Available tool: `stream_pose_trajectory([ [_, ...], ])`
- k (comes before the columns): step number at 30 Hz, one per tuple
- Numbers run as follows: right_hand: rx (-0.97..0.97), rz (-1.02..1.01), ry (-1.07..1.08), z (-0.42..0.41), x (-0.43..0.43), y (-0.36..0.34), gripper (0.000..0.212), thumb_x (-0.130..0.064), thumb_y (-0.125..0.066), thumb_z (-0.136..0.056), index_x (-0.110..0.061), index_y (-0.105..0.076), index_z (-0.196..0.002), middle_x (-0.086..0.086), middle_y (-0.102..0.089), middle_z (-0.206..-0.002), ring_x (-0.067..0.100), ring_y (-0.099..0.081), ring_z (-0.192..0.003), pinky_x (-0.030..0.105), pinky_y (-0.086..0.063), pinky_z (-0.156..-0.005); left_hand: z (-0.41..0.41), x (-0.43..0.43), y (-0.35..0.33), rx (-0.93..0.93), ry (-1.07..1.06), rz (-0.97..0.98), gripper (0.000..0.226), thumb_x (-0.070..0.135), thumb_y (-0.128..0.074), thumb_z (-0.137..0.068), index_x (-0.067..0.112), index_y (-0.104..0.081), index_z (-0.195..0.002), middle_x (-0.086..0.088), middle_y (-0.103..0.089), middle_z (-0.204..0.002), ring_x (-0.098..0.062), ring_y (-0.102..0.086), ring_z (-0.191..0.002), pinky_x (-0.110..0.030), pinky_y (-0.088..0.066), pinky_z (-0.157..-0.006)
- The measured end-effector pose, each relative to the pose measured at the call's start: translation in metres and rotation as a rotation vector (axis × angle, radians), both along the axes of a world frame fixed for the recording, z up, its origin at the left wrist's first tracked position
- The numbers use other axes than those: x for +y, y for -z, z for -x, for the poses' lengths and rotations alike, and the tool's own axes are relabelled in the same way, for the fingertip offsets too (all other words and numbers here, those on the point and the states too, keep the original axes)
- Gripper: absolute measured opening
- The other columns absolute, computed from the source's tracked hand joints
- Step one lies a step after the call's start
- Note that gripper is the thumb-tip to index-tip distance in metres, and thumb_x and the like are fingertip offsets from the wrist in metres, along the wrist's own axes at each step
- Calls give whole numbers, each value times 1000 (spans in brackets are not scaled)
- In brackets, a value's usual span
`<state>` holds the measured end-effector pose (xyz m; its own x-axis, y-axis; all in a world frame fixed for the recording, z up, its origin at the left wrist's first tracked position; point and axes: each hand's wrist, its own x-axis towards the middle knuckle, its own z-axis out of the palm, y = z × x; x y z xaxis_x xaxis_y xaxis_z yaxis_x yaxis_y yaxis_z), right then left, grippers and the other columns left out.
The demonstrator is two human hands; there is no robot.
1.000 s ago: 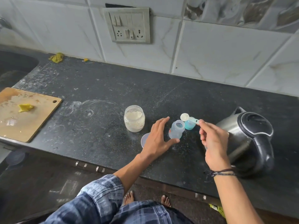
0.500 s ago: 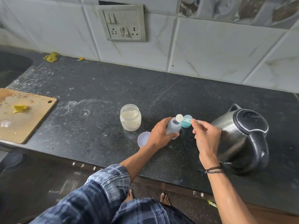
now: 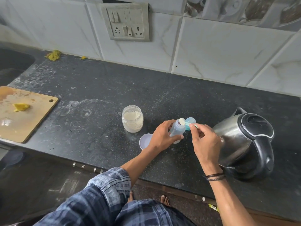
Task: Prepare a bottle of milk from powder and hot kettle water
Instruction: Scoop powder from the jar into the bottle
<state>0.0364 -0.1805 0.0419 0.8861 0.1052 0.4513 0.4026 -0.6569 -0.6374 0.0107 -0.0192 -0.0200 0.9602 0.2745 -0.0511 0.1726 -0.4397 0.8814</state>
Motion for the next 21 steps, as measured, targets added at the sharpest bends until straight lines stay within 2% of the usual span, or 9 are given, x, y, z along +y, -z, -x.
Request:
stream_pose_trajectory([
  [6, -159, 145, -22, 1, 0, 3, 3, -11, -81, -90, -11, -79, -88, 1, -66, -71, 28, -62, -60, 32, -44, -51, 0, -1, -1, -13, 1, -4, 69, 44, -85, -82, 23, -56, -141, 5, -64, -132, -11, -57, -115, -33, -50, -98],
  [10, -258, 244, -76, 0, -2, 7, 5, -14, -76, -94, -13, -80, -96, 2, -66, -73, 28, -63, -62, 36, -49, -48, 1, -3, -1, -14, -3, -6, 68, 42, -86, -83, 22, -57, -141, 4, -64, -132, -14, -58, -117, -37, -51, -101],
  [15, -356, 333, -115, 1, -6, 12, 16, -21, -68, -97, -11, -81, -101, 2, -64, -71, 24, -57, -59, 33, -45, -44, 2, -4, -1, -6, -4, 0, 69, 43, -86, -83, 21, -56, -141, 4, -64, -134, -14, -58, -118, -39, -52, -102],
  [21, -396, 357, -129, 3, -5, 11, 15, -19, -68, -99, -12, -81, -102, 1, -59, -67, 22, -52, -56, 31, -42, -43, 4, -4, -1, -4, -4, 1, 68, 43, -87, -82, 23, -57, -140, 5, -64, -131, -13, -59, -116, -40, -52, -102],
])
